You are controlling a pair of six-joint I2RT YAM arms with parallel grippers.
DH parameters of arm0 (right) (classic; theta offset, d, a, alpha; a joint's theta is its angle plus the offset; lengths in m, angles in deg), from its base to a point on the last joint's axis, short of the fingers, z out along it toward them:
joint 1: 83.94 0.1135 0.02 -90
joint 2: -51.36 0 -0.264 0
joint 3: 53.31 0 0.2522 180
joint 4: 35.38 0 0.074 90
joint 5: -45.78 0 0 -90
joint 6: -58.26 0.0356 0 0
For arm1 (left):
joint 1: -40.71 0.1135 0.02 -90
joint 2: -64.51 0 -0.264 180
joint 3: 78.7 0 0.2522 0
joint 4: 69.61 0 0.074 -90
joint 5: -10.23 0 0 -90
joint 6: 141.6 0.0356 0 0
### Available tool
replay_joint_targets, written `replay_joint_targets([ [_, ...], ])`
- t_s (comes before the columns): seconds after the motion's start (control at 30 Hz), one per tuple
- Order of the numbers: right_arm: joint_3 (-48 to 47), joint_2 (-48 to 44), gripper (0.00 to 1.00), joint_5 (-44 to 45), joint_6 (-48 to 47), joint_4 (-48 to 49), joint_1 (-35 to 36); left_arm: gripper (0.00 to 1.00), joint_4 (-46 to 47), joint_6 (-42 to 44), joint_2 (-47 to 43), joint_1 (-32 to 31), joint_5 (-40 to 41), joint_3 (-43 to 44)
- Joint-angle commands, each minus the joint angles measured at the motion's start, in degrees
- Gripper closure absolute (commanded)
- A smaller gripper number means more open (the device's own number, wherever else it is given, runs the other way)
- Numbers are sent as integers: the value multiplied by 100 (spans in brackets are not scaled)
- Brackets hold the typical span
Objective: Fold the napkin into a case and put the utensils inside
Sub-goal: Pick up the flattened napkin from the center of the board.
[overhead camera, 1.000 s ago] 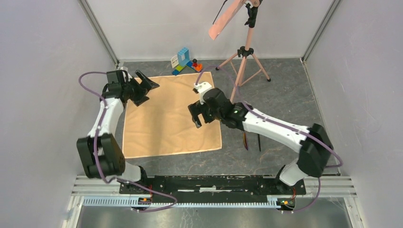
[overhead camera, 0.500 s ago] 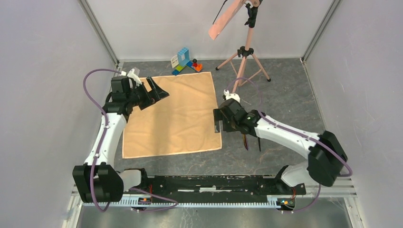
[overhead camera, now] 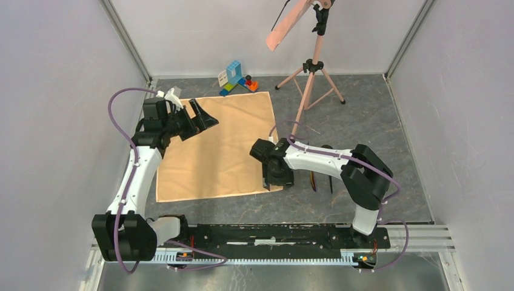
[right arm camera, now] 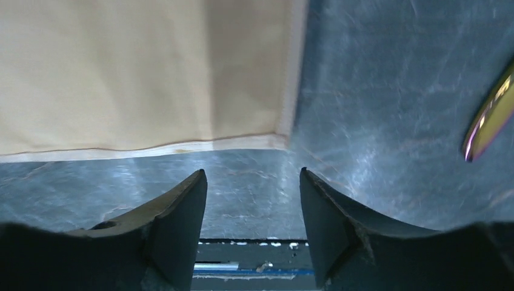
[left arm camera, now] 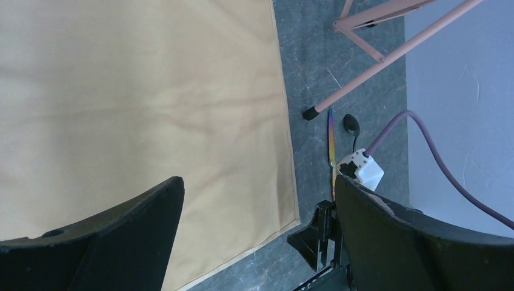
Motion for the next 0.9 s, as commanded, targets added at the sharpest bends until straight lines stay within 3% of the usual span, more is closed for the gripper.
replay_joint_targets([
  [0.0,247,89,37,-214,1010,-594,-44,0,61,240,-170,-18,-80,32],
  [0.53,-90,20,42,415,2288,-590,-62,0,95,208,-213,-20,-203,31],
  [0.87,20,132,46,322,2759,-799,-245,0,89,217,-321,-14,-192,32],
])
